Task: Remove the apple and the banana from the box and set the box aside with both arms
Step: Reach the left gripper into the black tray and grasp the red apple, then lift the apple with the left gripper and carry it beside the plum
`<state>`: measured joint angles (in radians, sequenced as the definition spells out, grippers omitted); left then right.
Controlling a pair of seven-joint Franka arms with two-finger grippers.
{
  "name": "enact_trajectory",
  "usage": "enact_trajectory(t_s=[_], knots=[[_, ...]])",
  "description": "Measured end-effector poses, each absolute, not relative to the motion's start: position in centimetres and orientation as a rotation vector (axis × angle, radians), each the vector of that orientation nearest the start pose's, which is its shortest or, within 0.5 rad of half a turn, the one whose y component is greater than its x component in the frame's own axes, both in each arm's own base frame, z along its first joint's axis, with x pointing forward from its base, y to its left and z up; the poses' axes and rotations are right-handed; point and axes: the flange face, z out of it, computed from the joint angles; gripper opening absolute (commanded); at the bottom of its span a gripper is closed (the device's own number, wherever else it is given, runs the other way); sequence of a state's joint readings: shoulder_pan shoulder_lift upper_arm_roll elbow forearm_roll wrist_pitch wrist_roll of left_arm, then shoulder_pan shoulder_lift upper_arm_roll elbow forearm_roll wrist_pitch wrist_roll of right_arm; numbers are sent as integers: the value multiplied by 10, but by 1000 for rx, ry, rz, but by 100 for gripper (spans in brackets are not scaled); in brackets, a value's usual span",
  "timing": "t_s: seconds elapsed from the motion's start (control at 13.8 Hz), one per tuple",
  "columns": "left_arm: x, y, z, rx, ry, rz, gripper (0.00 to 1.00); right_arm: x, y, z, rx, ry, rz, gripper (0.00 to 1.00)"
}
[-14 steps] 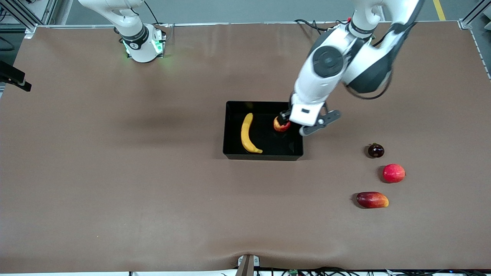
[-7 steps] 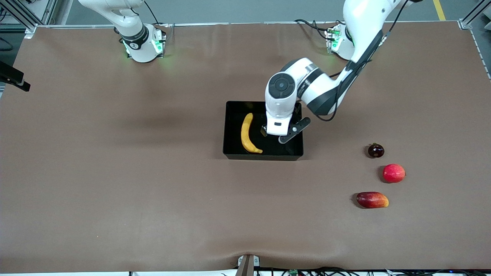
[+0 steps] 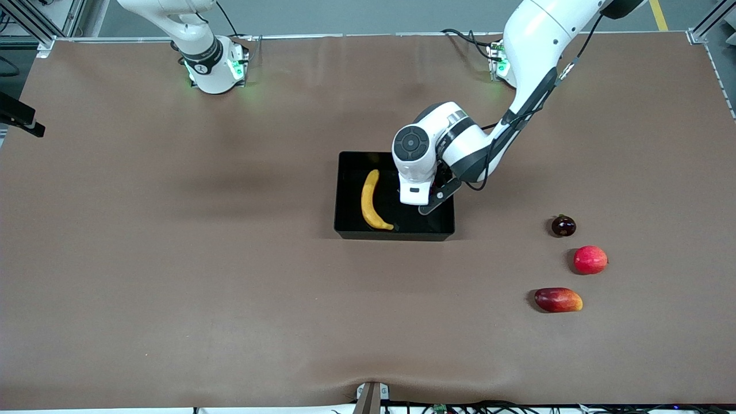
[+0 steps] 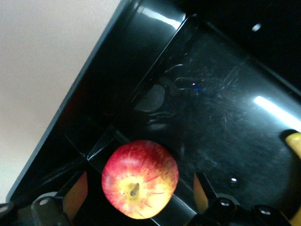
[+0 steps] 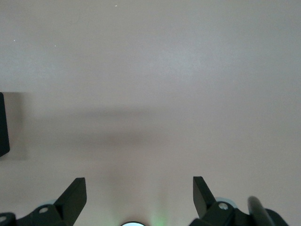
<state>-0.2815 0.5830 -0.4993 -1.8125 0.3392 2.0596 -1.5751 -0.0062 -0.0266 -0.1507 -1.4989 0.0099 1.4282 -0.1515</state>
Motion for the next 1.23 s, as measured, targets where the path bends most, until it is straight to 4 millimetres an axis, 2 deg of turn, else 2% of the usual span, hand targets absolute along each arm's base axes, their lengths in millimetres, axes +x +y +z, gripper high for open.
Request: enact_trajectory(t_s=[0.36,0.58,0.65,0.79,0.94,1.08,1.23], knots=[[454,-410,211,-2741,-875,174,99,525,-84,660,-3120,7,65,100],[450,-410,198,-2731,-860,194,17,524,-87,660,-3120,18,65,100],[450,-410,198,-2731,-857,193,0,524,-89,660,-3120,23,65,100],[454,-413,203,-2743,-860,179,0,524,-90,660,-3120,26,65,100],[468,-417,219,-2773,-890,149,0,524,-90,660,-3119,26,65,100],[489,-423,259,-2821,-937,78,0,524,-90,660,-3119,26,65,100],[505,-426,320,-2843,-974,-2,0,524,-90,660,-3119,26,66,100]])
